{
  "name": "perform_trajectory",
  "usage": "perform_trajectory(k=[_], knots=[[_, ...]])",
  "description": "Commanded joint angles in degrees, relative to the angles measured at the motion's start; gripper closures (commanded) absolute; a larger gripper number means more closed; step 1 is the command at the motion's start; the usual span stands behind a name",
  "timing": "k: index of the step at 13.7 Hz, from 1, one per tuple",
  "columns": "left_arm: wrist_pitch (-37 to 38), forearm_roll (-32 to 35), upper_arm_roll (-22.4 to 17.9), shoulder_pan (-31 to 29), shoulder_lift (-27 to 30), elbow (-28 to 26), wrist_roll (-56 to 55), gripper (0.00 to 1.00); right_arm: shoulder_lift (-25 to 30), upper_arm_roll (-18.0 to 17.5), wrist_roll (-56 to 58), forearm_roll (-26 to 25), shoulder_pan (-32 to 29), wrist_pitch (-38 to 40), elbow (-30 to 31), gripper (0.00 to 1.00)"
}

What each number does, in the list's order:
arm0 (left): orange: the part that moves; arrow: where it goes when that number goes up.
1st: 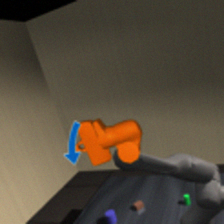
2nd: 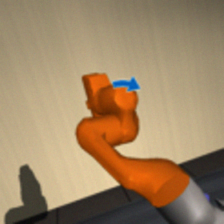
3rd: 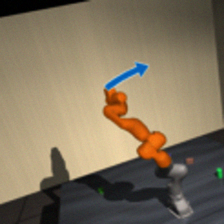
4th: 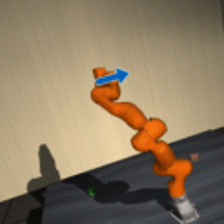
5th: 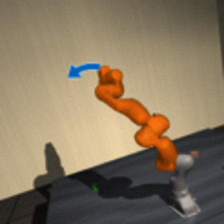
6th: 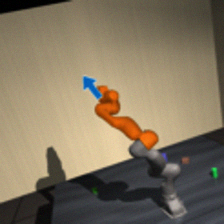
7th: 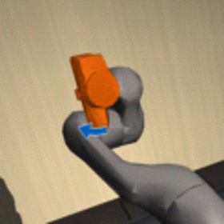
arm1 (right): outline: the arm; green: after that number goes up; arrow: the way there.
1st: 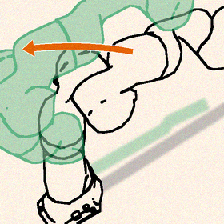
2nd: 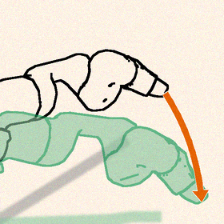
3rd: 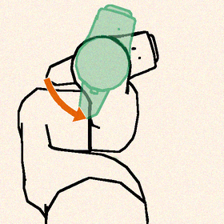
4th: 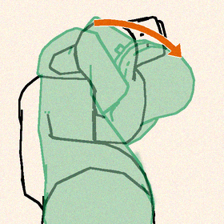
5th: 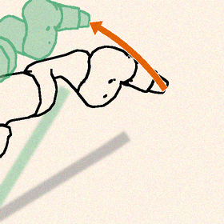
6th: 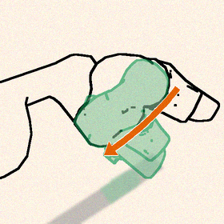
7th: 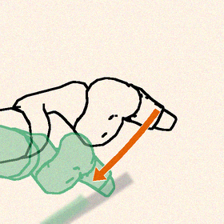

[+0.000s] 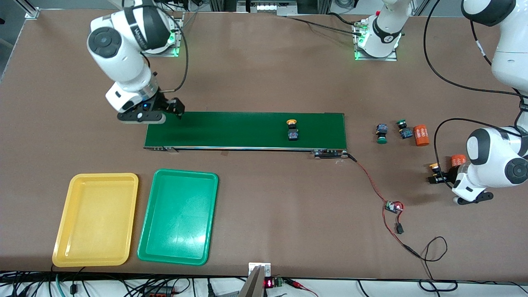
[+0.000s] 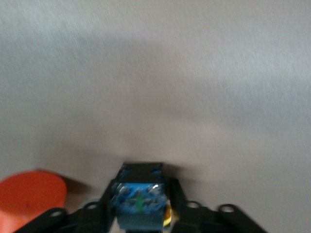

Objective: Sort buttons by color to trays
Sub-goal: 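Grasp another yellow button with the left gripper while the right gripper reaches the belt, then place the second yellow button on the belt with the left gripper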

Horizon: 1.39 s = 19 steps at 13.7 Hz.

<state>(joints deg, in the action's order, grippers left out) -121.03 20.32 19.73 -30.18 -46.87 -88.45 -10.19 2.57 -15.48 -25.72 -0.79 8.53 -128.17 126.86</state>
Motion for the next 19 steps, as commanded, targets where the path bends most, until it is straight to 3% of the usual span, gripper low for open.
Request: perform_trajectory(k=[1,3,6,10,14,19], knots=[[5.61,0.25,3.63,-0.67,4.14,-0.85,-2.02,0.87,2.26,-6.03,-6.95,0.61,-1.58,-4.7,4.45,0.0],[10.26,0.34,8.02,-0.59,8.27,-0.85,-1.86,0.87,1.3,-8.42,-12.04,0.61,-1.32,-7.34,4.98,0.0],[20.53,0.34,18.73,-0.5,9.61,-0.94,-2.2,0.87,-2.38,-9.22,-16.37,0.44,1.31,-10.59,4.89,0.0],[22.94,-0.27,28.07,0.11,8.82,-1.99,-6.58,0.86,-7.4,-9.13,-16.64,-0.88,3.86,-14.64,4.63,0.0],[20.31,-0.89,29.84,7.48,7.41,-4.0,-18.7,0.85,-11.7,-9.13,-21.55,-8.24,4.13,-15.09,2.26,0.0],[9.94,-0.81,29.84,11.1,7.58,-12.7,-25.05,0.83,-13.74,-9.05,-22.53,-8.97,4.13,-15.0,0.23,0.0]])
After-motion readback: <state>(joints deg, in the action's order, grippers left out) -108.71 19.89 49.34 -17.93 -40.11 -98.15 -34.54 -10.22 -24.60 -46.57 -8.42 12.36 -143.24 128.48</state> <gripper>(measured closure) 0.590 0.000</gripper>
